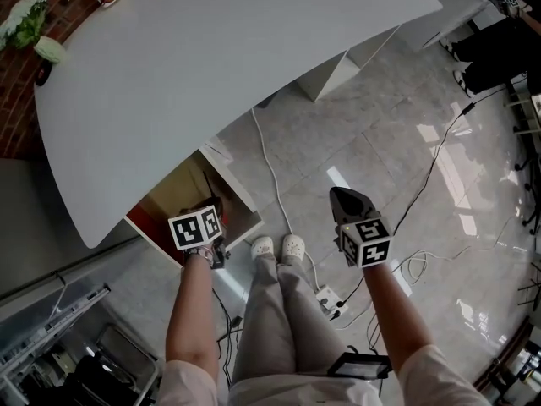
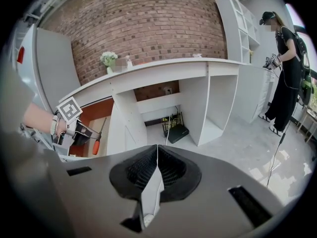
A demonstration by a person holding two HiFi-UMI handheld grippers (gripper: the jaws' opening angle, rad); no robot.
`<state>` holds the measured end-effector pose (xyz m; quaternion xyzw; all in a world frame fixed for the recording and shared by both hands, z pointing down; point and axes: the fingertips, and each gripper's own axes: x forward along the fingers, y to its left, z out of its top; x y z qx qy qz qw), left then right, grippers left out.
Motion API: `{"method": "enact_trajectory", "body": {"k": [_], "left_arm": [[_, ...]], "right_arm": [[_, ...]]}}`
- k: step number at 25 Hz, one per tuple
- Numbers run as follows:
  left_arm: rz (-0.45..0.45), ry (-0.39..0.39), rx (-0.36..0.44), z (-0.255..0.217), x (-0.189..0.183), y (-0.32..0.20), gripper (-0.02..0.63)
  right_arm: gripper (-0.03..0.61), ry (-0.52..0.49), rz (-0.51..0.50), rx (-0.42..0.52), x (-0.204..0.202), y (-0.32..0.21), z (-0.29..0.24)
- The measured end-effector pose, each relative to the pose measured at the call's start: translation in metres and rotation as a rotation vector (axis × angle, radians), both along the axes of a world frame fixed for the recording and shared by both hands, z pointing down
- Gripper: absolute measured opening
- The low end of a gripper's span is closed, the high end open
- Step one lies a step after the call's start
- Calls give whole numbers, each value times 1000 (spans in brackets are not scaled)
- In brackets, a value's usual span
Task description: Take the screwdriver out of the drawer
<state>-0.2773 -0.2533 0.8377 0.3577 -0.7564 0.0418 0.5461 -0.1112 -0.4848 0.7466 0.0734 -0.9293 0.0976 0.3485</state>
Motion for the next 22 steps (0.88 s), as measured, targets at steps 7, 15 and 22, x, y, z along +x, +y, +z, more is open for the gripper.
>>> {"method": "enact_trajectory", "body": {"k": [7, 15, 22], "left_arm": [[12, -25, 21, -46, 11, -1, 61], [26, -77, 60, -108, 23, -4, 61], [59, -153, 90, -166, 38, -8, 61]], "right_arm": [[21, 0, -3, 26, 9, -3, -41], [21, -25, -40, 41, 11, -6, -93], [21, -64, -105, 42, 10, -1, -143]]}}
